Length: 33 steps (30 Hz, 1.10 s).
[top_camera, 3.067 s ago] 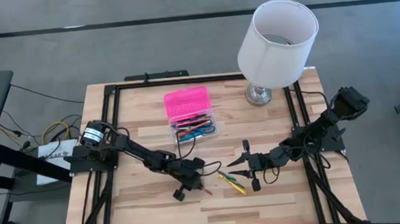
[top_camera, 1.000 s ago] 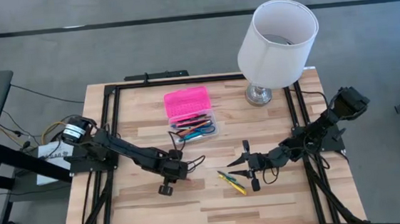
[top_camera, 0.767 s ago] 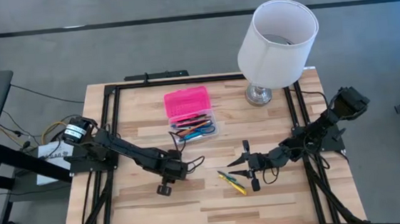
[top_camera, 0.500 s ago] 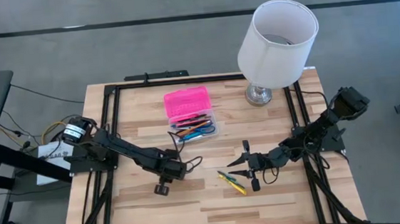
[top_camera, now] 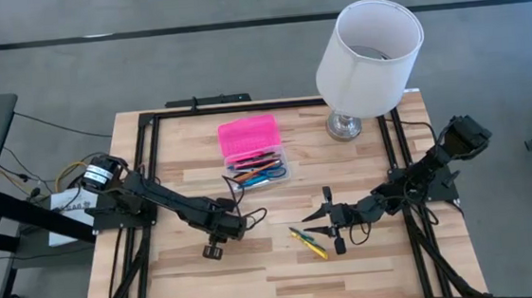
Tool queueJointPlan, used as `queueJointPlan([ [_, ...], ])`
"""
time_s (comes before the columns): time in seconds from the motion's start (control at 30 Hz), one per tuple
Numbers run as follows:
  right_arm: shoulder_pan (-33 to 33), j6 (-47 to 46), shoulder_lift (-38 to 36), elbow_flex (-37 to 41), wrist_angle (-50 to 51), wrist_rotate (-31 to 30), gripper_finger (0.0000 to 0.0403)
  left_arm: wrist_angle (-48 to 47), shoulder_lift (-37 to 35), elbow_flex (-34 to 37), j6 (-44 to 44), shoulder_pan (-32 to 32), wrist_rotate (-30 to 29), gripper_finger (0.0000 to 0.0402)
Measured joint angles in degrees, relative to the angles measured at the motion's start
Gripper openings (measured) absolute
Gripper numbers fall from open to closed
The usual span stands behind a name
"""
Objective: Pick & place school supplies into a supply box
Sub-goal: Put the red crayon into the pink supply box
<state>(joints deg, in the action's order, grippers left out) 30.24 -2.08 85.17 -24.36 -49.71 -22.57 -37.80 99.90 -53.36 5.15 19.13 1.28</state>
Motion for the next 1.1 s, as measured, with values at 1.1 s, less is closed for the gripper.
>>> queueJointPlan([
  [1.1,-0.01,0.02,0.0,0.0,0.07,0.02,0.0106,-3.88,0.22,-9.59,-3.08,-0.41,-30.38,0.0022],
])
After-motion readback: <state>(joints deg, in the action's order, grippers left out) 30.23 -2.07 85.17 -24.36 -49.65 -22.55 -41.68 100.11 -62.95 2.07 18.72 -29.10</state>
